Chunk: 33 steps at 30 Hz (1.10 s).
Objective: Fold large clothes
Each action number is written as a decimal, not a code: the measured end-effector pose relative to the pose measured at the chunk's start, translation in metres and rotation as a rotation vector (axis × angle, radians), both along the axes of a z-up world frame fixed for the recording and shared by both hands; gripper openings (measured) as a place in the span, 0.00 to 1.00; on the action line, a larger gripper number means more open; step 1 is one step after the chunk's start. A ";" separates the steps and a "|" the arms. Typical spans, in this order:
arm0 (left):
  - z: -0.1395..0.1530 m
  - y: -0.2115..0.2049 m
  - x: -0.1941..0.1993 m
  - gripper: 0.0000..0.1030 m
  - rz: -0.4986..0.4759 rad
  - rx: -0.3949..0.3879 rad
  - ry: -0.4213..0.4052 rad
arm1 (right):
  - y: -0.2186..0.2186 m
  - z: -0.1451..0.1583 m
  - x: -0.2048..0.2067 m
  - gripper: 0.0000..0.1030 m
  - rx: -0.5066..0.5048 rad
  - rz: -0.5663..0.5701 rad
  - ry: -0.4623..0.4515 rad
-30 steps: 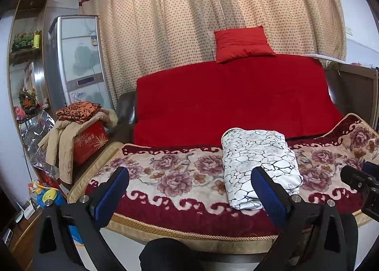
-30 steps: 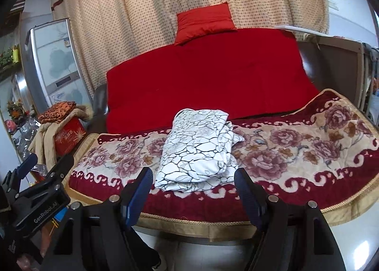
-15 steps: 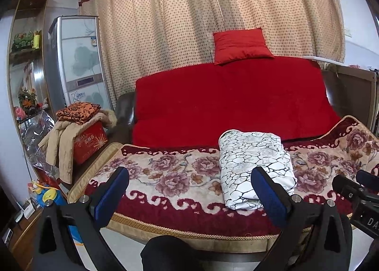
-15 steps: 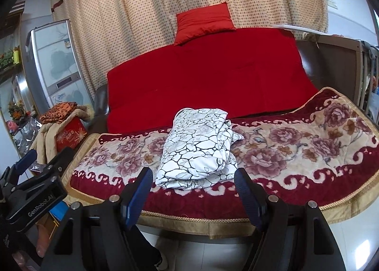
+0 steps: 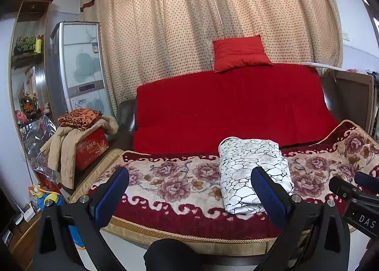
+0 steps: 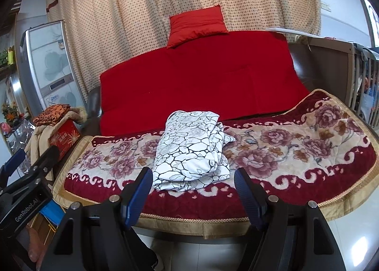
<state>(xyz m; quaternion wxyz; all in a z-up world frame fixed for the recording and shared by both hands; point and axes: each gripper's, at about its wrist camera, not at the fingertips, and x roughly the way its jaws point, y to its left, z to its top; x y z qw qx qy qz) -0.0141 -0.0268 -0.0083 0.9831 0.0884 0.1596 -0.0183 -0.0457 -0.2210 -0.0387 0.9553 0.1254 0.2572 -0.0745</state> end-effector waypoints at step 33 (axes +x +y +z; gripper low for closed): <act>-0.003 0.012 -0.001 0.99 -0.001 0.000 0.019 | 0.015 -0.001 0.004 0.73 -0.009 0.023 0.016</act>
